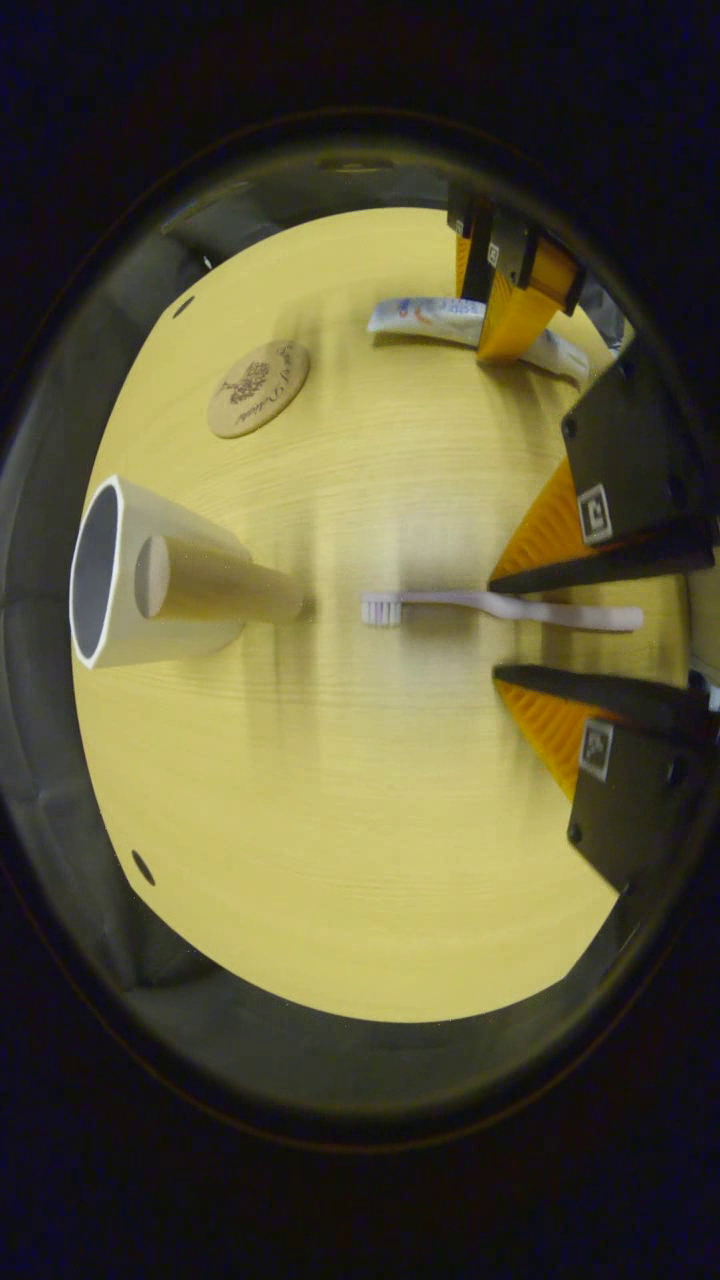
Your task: Put the toothbrush and toothpaste on the desktop into the cup, then pick up the cup and place it on the coaster on the desktop.
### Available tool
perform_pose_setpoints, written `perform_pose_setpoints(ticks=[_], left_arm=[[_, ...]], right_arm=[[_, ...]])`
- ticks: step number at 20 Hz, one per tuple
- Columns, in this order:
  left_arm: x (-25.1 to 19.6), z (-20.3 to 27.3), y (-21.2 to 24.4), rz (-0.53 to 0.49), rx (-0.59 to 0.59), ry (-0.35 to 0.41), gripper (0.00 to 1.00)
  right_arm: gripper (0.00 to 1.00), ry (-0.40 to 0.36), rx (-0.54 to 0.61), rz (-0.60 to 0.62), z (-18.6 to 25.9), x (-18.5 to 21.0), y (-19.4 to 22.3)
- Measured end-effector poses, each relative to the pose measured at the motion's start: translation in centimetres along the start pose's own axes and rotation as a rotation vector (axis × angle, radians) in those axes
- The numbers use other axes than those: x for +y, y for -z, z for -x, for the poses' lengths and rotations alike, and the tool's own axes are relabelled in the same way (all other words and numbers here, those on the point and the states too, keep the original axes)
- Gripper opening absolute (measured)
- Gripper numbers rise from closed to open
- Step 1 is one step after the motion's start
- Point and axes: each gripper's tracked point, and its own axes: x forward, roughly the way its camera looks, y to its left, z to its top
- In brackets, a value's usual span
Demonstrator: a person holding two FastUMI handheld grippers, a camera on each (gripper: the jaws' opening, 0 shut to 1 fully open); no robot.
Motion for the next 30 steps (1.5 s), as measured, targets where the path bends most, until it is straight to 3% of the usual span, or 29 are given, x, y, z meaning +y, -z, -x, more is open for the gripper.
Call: perform_pose_setpoints(ticks=[2, 3, 5, 6, 9, 11, 15, 30], left_arm=[[0.0, -0.1, 0.1, 0.0, 0.01, -0.01, 0.2], [-0.1, -0.1, 0.1, -0.004, 0.015, -0.012, 0.2], [0.1, -0.1, -0.4, 0.0, 0.015, -0.013, 0.2], [0.0, 0.0, -0.2, 0.003, 0.02, -0.015, 0.1], [0.1, 0.1, -0.1, 0.011, 0.026, -0.006, 0.11], [0.0, 0.0, -0.2, 0.012, 0.02, -0.001, 0.11], [-0.6, 0.5, -0.1, 0.017, 0.014, 0.032, 0.11], [-6.0, 12.0, -5.9, -0.028, -0.152, 0.192, 0.1]], right_arm=[[0.5, 0.017, -0.015, 0.004, -0.3, -0.4, -0.2], [0.29, 0.004, 0.005, 0.005, 0.0, -0.1, 0.2], [0.3, 0.001, 0.008, 0.001, 0.0, -0.2, 0.1], [0.29, 0.001, 0.01, 0.001, 0.1, -0.2, 0.1], [0.3, 0.011, 0.016, 0.005, 0.2, -0.3, 0.3], [0.16, -0.005, 0.015, -0.011, 0.0, -0.2, 0.3], [0.16, -0.022, 0.008, -0.044, 0.4, -0.4, 0.3], [0.16, -0.057, -0.019, -0.146, 1.4, -1.5, 0.4]])
